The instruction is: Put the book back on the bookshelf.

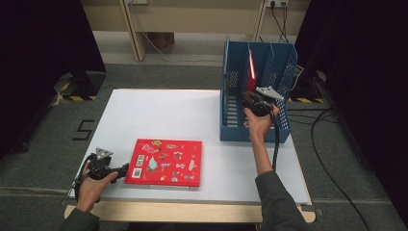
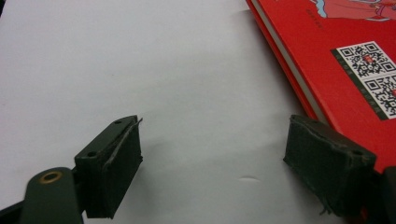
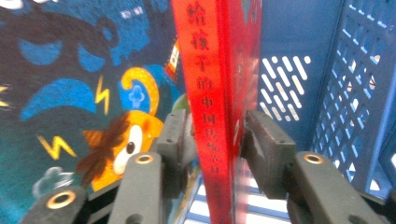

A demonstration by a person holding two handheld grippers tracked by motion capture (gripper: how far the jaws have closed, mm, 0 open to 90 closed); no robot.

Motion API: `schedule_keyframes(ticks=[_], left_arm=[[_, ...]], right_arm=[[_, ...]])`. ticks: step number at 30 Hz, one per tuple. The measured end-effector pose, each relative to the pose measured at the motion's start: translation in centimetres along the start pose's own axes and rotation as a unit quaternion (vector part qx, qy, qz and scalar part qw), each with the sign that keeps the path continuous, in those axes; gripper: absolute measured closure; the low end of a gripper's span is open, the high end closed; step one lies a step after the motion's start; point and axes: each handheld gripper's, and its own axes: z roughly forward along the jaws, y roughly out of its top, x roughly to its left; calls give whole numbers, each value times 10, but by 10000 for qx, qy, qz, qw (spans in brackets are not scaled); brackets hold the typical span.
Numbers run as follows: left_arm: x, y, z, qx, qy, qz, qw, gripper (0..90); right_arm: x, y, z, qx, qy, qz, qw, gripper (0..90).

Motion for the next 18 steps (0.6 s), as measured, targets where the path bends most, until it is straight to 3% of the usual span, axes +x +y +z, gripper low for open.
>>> schedule_keyframes(ticks=[7, 10, 11, 18], left_arm=[[1, 0, -1, 33, -6, 9, 10000, 178], [1, 0, -1, 34, 0, -5, 10000, 178], [1, 0, -1, 37, -8, -6, 10000, 178], [0, 0, -1, 16, -14, -28, 10000, 178]], right_arm=[[-1, 2, -20, -37, 92, -230, 9997, 445], [-1, 0, -29, -122, 92, -297, 9994, 444], [0, -4, -39, -105, 206, -294, 9993, 442], [7, -16, -75, -169, 396, -563, 9975, 425]])
